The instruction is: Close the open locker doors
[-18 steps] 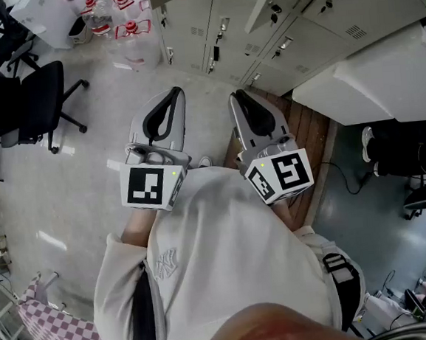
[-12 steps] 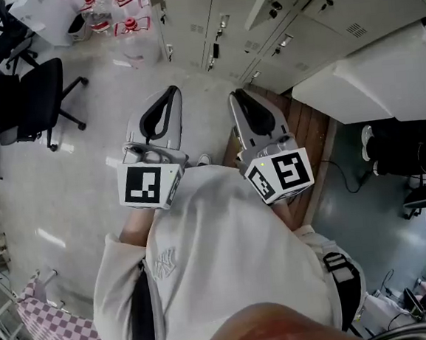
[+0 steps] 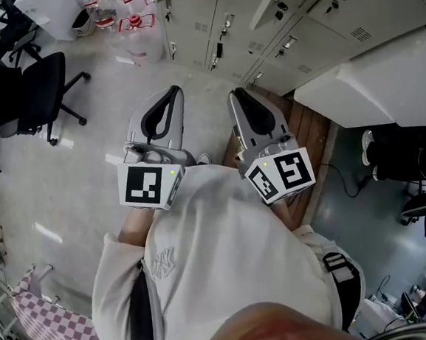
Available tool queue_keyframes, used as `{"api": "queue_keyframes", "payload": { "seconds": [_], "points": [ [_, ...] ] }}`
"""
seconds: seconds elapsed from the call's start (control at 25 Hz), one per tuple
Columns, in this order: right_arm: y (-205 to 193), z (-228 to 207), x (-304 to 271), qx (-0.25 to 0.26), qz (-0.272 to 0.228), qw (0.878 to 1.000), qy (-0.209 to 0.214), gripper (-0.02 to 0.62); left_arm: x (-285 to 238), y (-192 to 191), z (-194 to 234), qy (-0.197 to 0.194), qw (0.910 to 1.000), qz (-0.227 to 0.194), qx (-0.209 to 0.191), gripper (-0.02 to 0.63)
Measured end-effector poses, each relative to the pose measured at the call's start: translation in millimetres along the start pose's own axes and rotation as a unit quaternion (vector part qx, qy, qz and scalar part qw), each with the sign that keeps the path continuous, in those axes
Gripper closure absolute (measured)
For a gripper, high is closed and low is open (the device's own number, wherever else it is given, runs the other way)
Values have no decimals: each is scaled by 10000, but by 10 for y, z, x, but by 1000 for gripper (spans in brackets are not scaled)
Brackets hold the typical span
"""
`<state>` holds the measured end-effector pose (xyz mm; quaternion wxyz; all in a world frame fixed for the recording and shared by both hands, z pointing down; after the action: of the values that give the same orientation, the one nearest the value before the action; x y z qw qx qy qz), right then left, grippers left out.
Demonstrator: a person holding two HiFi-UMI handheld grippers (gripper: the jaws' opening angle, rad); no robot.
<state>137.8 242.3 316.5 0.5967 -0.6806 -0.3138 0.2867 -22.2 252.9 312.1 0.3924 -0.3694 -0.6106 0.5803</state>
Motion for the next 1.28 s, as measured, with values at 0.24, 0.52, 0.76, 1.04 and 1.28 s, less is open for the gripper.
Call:
{"api": "queue_keyframes", "payload": {
  "seconds": [0.24,0.52,0.76,1.04,1.28],
  "points": [
    [-61,21,-99,-181,46,9998,-13,554,23,-58,99,19,9999,83,77,604],
    [-117,78,-510,-280,141,9995,17,554,-83,-131,492,18,9997,143,177,604],
    [51,180,-1192,-180,32,9998,-91,554,-369,-20,1122,-146,9997,22,178,604],
    [119,179,-1732,-264,-45,9994,-222,554,-711,5,1699,-231,9995,53,188,604],
    [33,33,-2008,-398,77,9989,-244,554,-956,-113,1905,-226,9992,185,269,604]
  ]
}}
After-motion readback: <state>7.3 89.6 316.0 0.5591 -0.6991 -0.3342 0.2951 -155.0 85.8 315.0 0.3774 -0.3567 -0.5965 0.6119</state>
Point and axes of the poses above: the fingertips, and each gripper's own axes: x backward along the fingers, z to its left, y out of its top, the point moved 6 cm from there along x, backward along the fingers, and after that the axes turned 1 degree about -z, right-handed, at the moved point
